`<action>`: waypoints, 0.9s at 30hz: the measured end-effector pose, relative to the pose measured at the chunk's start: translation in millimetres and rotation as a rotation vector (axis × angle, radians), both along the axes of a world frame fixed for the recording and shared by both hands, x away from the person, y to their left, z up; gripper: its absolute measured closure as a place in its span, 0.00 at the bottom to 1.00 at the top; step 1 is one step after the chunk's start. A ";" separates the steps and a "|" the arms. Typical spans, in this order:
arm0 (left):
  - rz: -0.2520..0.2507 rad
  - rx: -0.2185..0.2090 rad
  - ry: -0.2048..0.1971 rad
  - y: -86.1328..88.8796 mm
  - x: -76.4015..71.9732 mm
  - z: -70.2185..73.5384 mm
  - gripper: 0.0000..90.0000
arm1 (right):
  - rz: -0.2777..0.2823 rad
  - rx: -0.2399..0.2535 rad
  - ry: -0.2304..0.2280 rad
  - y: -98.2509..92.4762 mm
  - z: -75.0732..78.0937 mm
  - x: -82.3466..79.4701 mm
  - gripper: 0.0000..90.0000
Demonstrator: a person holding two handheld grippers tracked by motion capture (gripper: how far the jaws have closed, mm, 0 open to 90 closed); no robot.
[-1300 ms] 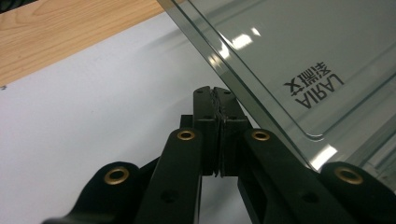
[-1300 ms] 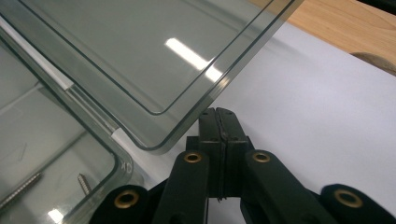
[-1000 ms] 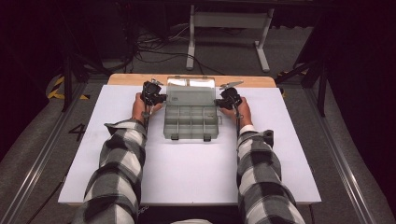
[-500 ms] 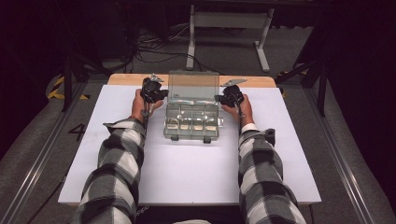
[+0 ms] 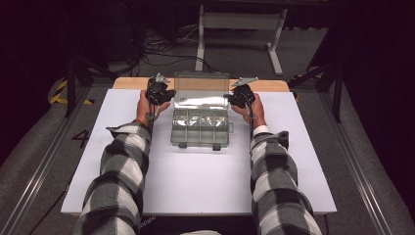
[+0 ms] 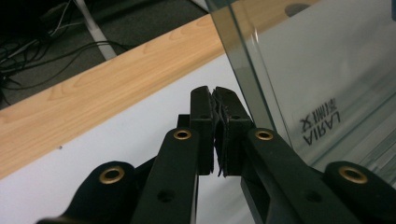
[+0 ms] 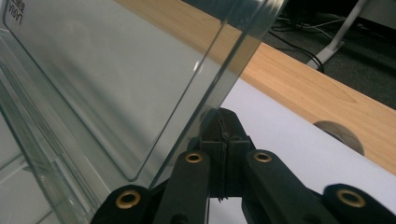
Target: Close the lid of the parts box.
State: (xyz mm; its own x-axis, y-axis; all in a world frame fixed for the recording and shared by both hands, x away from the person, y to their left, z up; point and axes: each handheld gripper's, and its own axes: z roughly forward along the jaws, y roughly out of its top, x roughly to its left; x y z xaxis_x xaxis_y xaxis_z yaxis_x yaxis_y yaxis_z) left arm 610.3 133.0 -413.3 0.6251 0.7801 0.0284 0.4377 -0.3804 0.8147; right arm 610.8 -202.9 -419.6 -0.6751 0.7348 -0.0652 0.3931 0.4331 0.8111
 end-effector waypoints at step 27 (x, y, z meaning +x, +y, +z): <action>-0.016 -0.005 -0.061 1.5 -17.6 34.4 0.93 | 0.003 0.017 -0.040 -0.4 29.5 -13.4 0.98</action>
